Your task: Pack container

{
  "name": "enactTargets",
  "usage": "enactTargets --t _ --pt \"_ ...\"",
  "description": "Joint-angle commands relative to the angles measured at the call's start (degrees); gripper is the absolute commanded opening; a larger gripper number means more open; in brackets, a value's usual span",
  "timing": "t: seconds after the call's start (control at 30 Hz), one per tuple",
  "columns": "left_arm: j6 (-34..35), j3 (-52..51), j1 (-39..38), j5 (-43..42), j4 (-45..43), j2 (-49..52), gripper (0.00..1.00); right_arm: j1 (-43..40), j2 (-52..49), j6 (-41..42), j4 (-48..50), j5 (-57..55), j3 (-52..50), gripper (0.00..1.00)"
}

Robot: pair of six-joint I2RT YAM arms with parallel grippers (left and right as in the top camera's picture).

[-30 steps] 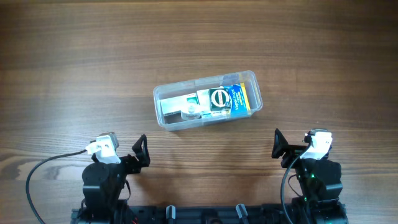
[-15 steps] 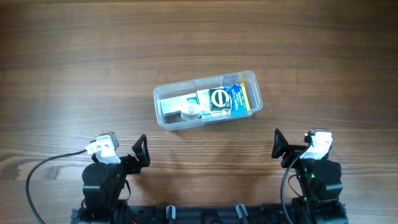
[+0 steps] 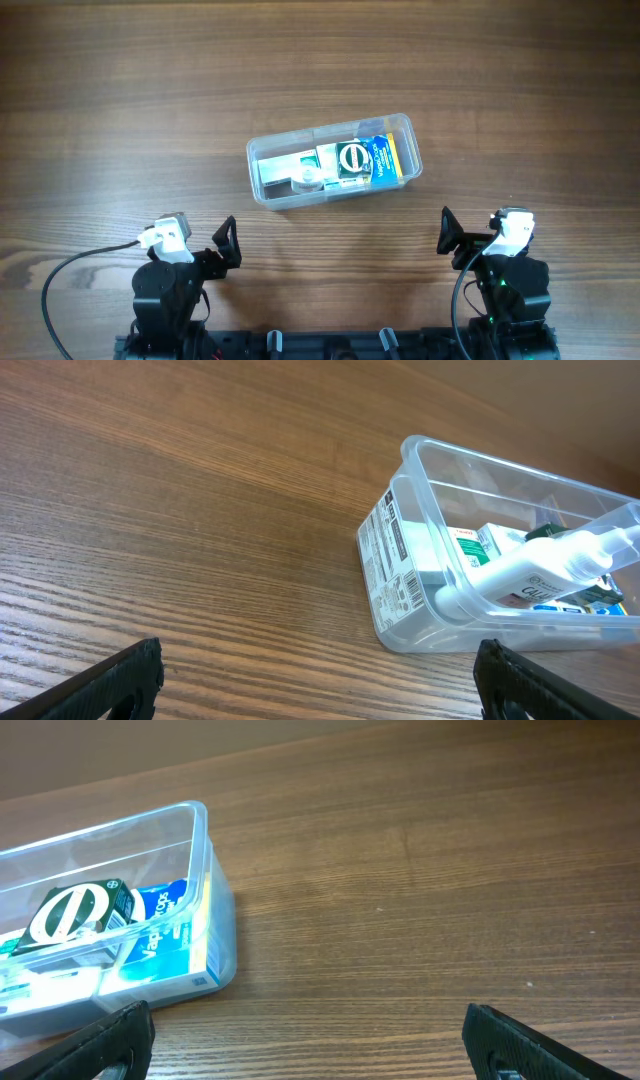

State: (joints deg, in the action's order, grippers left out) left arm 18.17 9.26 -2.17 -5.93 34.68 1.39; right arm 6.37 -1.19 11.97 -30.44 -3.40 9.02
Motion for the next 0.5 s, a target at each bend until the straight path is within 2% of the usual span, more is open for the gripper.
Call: enactTargets --t 0.0,0.47 --pt "0.5 -0.3 0.3 -0.7 -0.2 -0.6 1.0 -0.3 1.0 0.6 0.4 0.9 -0.1 1.0" --pt "0.5 -0.3 0.3 -0.7 -0.2 -0.6 1.0 -0.3 1.0 0.7 0.4 0.9 -0.1 1.0"
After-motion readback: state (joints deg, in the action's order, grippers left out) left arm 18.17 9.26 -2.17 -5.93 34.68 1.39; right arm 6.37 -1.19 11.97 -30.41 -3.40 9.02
